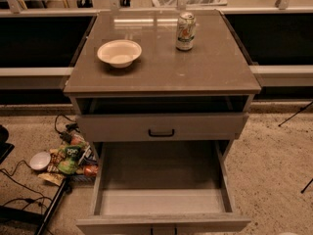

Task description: Close middle drawer

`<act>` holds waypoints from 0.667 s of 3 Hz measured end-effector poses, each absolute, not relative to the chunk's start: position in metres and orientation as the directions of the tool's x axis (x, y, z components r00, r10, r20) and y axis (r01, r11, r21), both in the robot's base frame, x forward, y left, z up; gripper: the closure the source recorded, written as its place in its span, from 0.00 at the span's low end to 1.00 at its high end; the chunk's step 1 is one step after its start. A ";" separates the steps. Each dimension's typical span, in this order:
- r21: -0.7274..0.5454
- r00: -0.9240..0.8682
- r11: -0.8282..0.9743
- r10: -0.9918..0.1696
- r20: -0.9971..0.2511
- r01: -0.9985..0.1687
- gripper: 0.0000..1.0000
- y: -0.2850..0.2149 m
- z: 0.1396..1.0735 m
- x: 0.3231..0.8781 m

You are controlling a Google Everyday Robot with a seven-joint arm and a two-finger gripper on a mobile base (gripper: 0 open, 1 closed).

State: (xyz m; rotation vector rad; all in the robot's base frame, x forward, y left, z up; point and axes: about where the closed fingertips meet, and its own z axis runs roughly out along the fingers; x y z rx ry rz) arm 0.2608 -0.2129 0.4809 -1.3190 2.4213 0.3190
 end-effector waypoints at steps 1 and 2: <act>0.050 -0.484 0.526 -0.736 -0.474 -0.849 1.00 -0.194 0.428 0.277; 0.093 -0.467 0.499 -0.707 -0.531 -0.862 1.00 -0.172 0.380 0.293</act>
Offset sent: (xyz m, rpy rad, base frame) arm 0.0377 0.0800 -0.1827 0.2995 0.0502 0.0578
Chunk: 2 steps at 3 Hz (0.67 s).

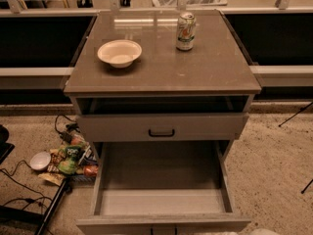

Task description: Close middle drawer

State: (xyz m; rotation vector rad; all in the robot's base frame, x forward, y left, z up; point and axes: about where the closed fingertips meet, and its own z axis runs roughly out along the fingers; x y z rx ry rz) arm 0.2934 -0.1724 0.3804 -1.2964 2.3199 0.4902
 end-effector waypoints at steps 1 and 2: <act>0.144 -0.455 0.464 -0.679 -0.576 -0.874 1.00 -0.152 0.338 0.309; 0.139 -0.424 0.440 -0.661 -0.619 -0.887 1.00 -0.143 0.322 0.338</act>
Offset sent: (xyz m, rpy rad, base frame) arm 0.0829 0.0379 -0.0751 0.1713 -0.0522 0.0750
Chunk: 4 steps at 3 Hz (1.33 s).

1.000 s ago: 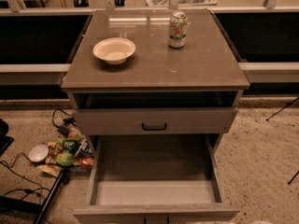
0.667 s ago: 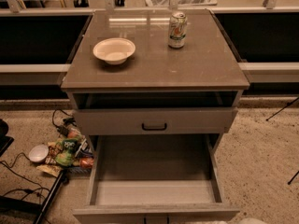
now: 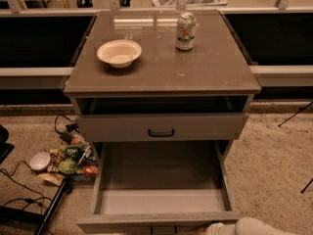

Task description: Close middle drawer

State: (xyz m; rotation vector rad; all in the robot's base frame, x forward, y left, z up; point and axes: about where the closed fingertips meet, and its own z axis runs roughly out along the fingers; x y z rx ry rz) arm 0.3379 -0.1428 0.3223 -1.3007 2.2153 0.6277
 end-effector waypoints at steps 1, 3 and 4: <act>0.129 -0.411 0.433 -0.660 -0.629 -0.892 1.00 -0.141 0.323 0.347; 0.052 -0.344 0.417 -0.667 -0.661 -0.907 1.00 -0.143 0.347 0.397; -0.008 -0.305 0.428 -0.656 -0.691 -0.904 1.00 -0.153 0.377 0.449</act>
Offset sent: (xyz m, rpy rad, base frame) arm 0.1420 -0.0045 0.0642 -0.0002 -0.2325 0.0464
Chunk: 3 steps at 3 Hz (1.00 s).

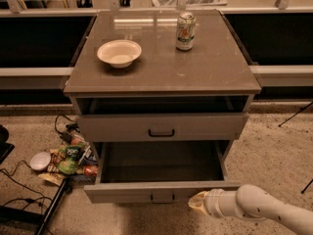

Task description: Close middle drawer

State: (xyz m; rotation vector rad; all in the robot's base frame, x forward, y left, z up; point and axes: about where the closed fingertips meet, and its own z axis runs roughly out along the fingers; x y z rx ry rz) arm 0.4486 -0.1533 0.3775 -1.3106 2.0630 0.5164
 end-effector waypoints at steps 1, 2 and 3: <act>-0.008 -0.305 0.428 -0.656 -0.691 -0.904 1.00 -0.153 0.377 0.449; -0.014 -0.292 0.417 -0.661 -0.691 -0.909 1.00 -0.156 0.369 0.471; -0.014 -0.292 0.417 -0.661 -0.691 -0.909 1.00 -0.156 0.369 0.471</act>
Offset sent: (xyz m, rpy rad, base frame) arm 0.0821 -0.0125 -0.0256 -0.0130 -0.0234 0.0339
